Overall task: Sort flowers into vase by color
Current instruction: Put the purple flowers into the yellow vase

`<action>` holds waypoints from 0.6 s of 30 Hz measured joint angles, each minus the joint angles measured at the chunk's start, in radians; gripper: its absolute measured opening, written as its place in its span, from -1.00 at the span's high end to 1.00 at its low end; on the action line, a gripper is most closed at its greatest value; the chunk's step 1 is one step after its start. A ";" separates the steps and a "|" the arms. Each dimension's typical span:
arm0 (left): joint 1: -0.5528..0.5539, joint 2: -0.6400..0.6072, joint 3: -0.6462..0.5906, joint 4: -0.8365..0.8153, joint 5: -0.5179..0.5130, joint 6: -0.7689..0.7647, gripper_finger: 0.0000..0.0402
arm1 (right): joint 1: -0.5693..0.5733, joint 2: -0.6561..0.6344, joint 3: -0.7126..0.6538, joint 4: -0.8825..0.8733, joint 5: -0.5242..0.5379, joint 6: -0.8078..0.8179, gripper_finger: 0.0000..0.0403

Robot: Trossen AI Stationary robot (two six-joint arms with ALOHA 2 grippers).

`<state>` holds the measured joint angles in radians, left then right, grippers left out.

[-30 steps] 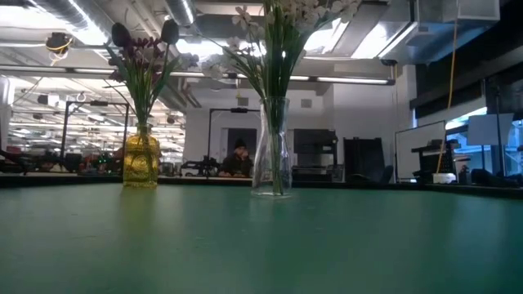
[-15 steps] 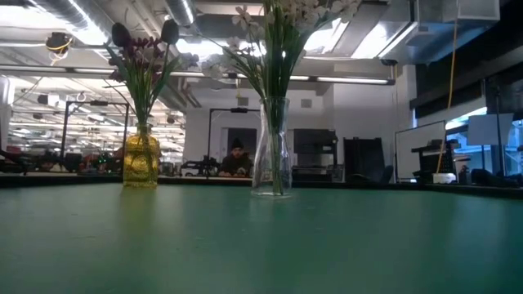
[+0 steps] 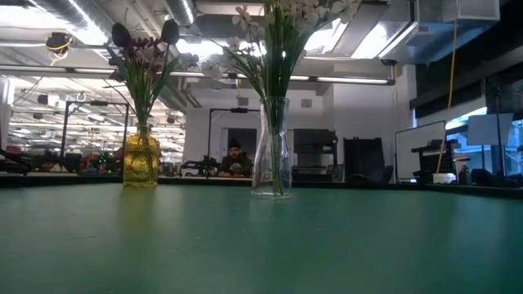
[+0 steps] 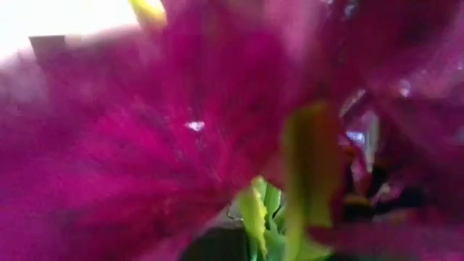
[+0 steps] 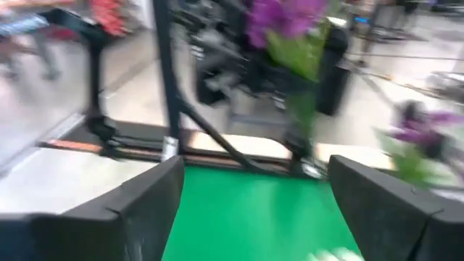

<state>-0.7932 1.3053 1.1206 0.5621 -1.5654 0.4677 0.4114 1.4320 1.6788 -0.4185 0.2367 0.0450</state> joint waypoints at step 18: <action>0.365 -0.089 -0.009 -0.841 0.460 -0.734 0.99 | -0.072 -0.315 -0.191 -0.278 0.478 -0.024 -0.21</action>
<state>-0.4281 1.2163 1.1118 -0.2791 -1.1057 -0.2668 0.3390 1.1167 1.4879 -0.6963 0.7151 0.0210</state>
